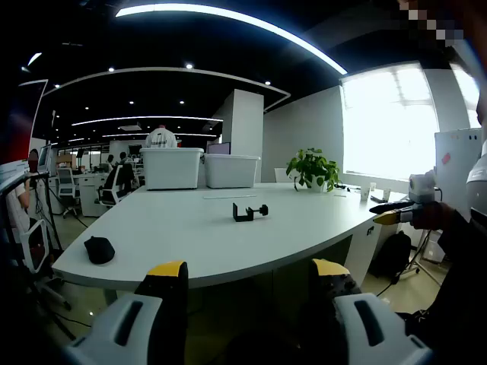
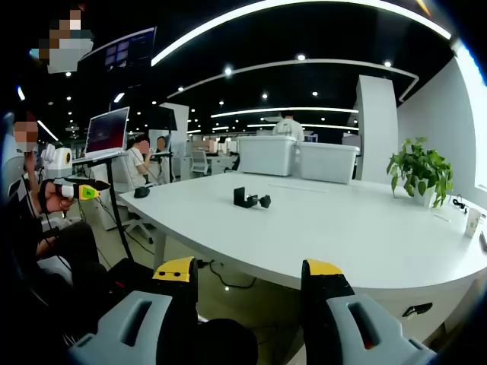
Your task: Clamp the fixed fixture on the desktop, loosen the retaining clip, secure it to the edge of the desk, and tighten the retaining clip.
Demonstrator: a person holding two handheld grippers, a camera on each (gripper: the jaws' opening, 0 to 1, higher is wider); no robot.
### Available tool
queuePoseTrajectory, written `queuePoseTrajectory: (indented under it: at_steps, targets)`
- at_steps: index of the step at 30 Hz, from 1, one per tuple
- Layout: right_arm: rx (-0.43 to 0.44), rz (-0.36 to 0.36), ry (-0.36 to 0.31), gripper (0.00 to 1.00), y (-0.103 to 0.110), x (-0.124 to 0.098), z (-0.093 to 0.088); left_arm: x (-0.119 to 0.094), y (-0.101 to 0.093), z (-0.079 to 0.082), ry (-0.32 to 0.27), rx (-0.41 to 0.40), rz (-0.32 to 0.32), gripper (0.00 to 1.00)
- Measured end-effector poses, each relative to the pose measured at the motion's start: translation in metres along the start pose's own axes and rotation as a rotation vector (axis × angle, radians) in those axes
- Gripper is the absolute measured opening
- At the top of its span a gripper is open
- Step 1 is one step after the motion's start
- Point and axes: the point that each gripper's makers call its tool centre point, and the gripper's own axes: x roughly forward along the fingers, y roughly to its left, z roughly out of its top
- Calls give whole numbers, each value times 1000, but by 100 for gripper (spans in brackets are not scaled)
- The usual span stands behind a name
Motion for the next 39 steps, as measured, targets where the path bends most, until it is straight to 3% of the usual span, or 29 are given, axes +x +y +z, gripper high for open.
queuePoseTrajectory:
  at_steps: [5, 16, 21, 24, 30, 39]
  targets:
    - [-56, 3, 19, 58, 2, 0, -2, 1, 1, -3, 17, 24, 9, 67]
    - [-47, -8, 21, 55, 0, -1, -2, 2, 2, -6, 30, 13, 22, 83]
    - [-58, -12, 28, 55, -1, -3, -3, 1, 5, -6, 27, 6, 29, 77]
    - [-63, -14, 33, 56, -1, -4, -4, 0, 2, -5, 22, -101, 5, 71]
    - [-56, -32, 43, 55, -3, -8, -5, -1, 12, -8, 30, -50, 42, 70]
    - [-75, -64, 30, 55, -3, -15, 0, -2, 11, -7, 9, 27, 41, 68]
